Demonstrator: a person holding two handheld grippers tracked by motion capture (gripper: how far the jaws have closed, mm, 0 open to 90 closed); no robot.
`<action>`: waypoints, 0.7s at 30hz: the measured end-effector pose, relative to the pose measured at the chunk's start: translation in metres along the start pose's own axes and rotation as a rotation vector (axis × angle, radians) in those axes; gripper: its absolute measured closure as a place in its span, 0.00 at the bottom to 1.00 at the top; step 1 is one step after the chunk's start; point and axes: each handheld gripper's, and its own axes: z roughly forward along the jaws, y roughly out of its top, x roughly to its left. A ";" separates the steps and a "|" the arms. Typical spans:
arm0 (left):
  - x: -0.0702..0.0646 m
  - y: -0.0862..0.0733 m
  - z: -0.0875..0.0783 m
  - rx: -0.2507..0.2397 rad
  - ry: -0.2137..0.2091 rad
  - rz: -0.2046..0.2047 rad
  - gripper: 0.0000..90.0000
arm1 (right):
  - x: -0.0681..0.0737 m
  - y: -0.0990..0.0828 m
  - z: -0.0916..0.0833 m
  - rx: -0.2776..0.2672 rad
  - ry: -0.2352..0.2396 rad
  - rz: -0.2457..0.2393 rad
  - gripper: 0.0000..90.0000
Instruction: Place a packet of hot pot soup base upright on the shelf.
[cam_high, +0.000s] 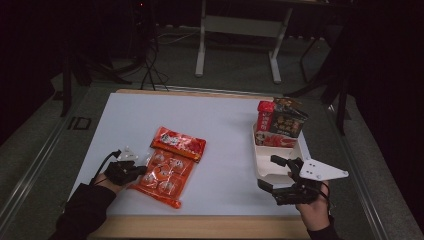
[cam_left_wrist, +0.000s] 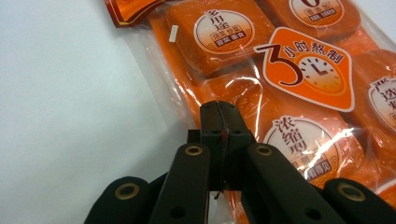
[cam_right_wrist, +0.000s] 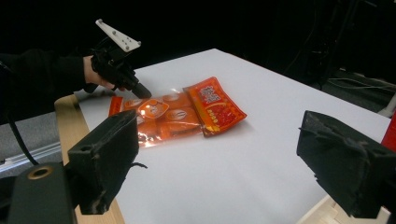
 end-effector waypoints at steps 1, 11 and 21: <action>-0.003 0.000 0.001 -0.005 -0.005 -0.010 1.00 | 0.000 0.000 0.000 -0.001 -0.001 0.000 0.14; -0.024 0.011 0.014 -0.014 -0.051 0.020 1.00 | 0.000 0.000 0.000 -0.004 0.002 0.001 0.14; -0.045 0.030 0.033 -0.021 -0.106 0.051 1.00 | 0.000 0.000 -0.001 -0.006 0.004 0.002 0.14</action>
